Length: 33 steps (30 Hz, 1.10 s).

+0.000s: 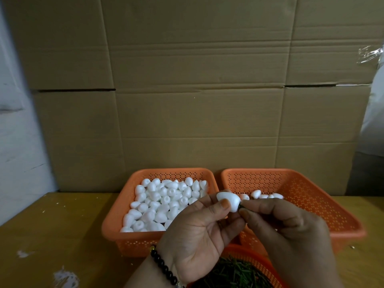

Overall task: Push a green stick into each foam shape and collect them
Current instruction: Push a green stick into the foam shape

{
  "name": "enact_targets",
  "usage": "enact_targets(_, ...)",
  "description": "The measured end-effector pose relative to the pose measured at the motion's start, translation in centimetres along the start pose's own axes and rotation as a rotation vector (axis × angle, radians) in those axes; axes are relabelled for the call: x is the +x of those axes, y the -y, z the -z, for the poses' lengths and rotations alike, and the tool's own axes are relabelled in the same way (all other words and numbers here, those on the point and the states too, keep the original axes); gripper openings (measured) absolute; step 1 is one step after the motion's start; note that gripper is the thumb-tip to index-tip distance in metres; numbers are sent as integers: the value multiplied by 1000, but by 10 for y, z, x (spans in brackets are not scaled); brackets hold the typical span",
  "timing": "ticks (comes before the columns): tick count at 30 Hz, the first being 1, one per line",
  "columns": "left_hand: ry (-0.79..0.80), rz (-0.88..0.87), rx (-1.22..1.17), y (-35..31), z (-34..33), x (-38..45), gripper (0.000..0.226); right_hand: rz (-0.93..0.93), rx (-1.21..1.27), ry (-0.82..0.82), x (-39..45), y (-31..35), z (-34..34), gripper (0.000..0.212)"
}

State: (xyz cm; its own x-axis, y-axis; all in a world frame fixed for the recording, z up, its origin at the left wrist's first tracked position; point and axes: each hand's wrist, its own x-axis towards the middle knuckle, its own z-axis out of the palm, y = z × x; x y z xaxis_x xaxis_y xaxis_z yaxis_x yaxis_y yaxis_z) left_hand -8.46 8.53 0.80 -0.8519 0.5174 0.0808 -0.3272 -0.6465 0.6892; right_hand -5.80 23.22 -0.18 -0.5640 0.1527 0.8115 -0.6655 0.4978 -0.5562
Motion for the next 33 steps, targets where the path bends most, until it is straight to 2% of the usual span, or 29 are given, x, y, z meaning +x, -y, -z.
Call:
enact_targets(10, -15, -21, 14, 4, 2, 2, 22, -44, 6, 23, 0, 1, -1, 17)
enact_targets(14, -27, -60, 83, 4, 1, 2, 23, -60, -32, 61, 1, -2, 1, 33)
enact_targets(18, -55, -76, 133, 6, 1, 2, 31, 26, -107, 136, 3, 2, 1, 43)
enact_targets(22, -72, -96, 222, 12, -1, 2, 33, 65, -129, 152, 4, 4, 0, 32)
enact_targets(25, -70, -145, 246, 13, 2, 3, 44, -35, -40, 149, 2, 3, 1, 32)
enact_targets(28, -24, -158, 246, 9, 5, 3, 35, -241, 176, 176, 2, 2, 0, 33)
enact_targets(33, -1, -231, 417, 6, 11, 2, 43, -425, 455, 238, 5, 5, 0, 29)
